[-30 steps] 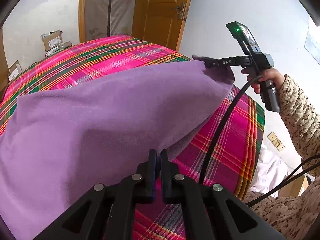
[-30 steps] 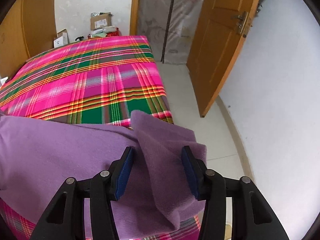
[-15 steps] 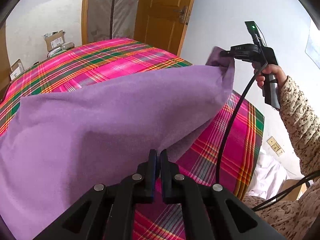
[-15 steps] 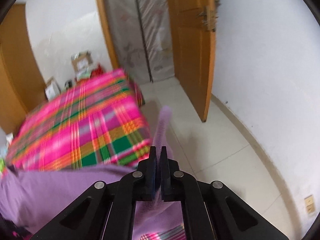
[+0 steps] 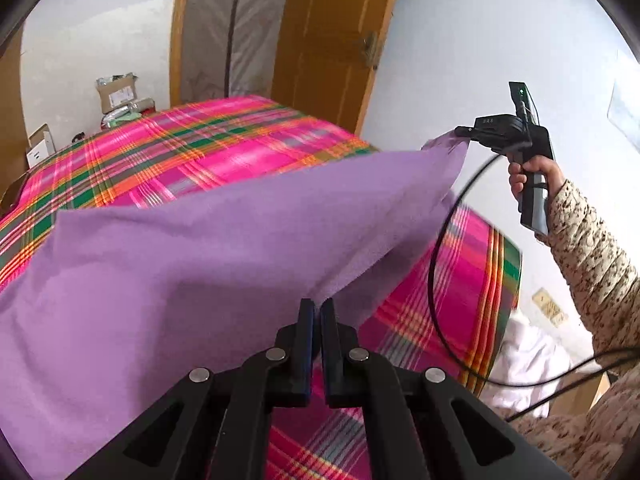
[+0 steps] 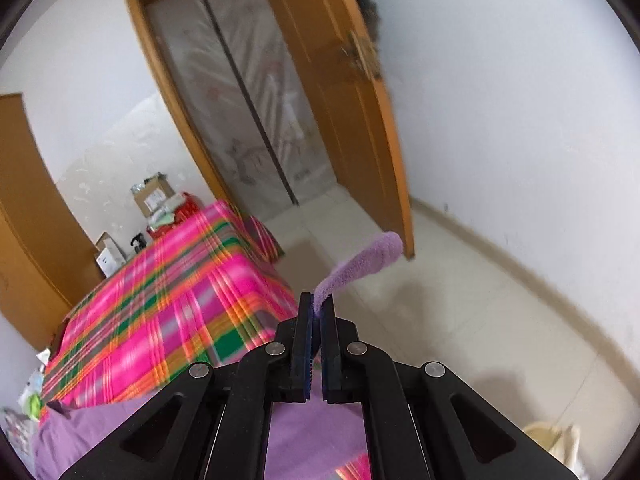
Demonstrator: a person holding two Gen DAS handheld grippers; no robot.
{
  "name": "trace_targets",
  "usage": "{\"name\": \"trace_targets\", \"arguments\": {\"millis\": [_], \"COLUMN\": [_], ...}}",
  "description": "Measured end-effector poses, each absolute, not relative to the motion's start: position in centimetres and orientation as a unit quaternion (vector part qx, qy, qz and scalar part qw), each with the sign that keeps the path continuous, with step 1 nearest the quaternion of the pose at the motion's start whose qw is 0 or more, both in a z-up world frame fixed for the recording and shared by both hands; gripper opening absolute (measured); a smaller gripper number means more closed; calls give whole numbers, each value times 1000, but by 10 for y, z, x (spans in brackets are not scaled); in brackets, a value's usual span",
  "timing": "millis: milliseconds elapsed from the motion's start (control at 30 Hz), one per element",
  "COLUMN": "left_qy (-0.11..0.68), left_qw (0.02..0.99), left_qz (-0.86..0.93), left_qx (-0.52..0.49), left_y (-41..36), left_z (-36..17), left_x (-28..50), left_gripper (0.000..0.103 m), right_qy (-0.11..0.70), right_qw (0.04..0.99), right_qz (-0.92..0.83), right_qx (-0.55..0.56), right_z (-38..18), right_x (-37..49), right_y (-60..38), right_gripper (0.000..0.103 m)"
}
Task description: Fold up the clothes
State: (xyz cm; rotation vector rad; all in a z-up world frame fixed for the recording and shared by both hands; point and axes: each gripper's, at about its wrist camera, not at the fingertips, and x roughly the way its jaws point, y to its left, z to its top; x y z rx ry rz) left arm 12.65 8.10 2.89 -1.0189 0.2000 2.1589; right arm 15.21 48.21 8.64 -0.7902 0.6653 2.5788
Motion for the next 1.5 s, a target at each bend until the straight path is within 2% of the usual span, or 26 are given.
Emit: {"name": "trace_targets", "arguments": {"millis": [300,567,767,833,867,1000,1167,1400,1500], "left_qy": [90,92,94,83,80,66,61,61,62], "left_qw": [369,370,372,374,374,368,334,246,210], "left_qz": [830,820,820,822,822,834,857,890,899], "left_qx": [-409,-428,-425,-422,-421,-407,-387,-379,-379], "left_y": [81,83,81,76,74,58,27,-33,-56], "left_z": [22,16,18,21,22,34,50,70,75], "left_x": [131,131,135,135,135,140,146,135,126], "left_gripper": [3,4,5,5,6,7,9,10,10], "right_qy": [329,357,341,335,337,356,330,229,164], "right_qw": [189,189,203,225,231,215,183,113,63], "right_qz": [868,845,838,835,833,846,875,924,948], "right_qx": [-321,-350,-373,-375,-374,-334,-305,-284,-266], "right_z": [19,-2,-7,-6,-5,10,47,123,164], "right_x": [180,185,183,184,185,199,204,196,189], "right_y": [508,516,514,514,515,512,498,451,417], "right_gripper": [3,5,14,21,22,22,22,24,28]}}
